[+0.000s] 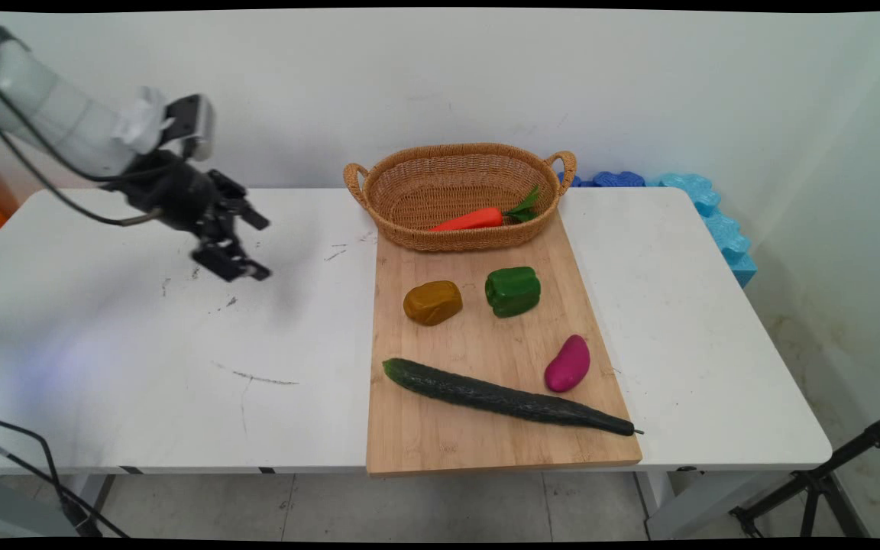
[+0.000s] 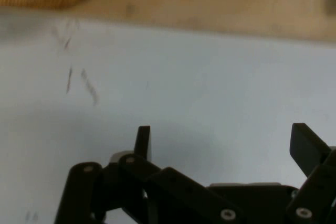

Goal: Pick up the potato from the cutting board

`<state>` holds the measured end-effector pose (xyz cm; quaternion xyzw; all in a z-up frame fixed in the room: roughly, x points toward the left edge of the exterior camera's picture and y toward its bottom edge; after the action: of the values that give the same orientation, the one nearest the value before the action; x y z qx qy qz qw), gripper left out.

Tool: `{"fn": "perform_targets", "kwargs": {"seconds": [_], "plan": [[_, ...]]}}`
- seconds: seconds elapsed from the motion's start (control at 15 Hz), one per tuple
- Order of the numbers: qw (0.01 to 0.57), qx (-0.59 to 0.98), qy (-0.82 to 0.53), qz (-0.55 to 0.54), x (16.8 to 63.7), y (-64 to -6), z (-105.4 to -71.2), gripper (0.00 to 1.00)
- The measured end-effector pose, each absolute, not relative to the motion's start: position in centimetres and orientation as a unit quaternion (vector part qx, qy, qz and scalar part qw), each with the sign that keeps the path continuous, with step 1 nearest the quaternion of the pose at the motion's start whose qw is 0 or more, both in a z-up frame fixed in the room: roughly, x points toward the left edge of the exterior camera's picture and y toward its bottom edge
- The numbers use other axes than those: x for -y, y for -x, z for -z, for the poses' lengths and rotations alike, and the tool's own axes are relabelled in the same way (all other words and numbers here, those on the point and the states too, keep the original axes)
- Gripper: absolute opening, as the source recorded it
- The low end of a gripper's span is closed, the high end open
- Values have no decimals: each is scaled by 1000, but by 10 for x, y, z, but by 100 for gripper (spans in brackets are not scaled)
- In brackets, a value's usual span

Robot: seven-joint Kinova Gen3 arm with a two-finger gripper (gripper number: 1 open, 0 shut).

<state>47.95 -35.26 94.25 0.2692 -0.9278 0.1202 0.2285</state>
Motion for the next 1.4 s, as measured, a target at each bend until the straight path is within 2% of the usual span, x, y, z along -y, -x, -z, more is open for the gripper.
{"fn": "perform_targets", "kwargs": {"seconds": [0.53,1.4], "plan": [[265,904,-314,-119,387,-378,-913,100],[281,887,-344,-125,412,-298,-838,100]]}}
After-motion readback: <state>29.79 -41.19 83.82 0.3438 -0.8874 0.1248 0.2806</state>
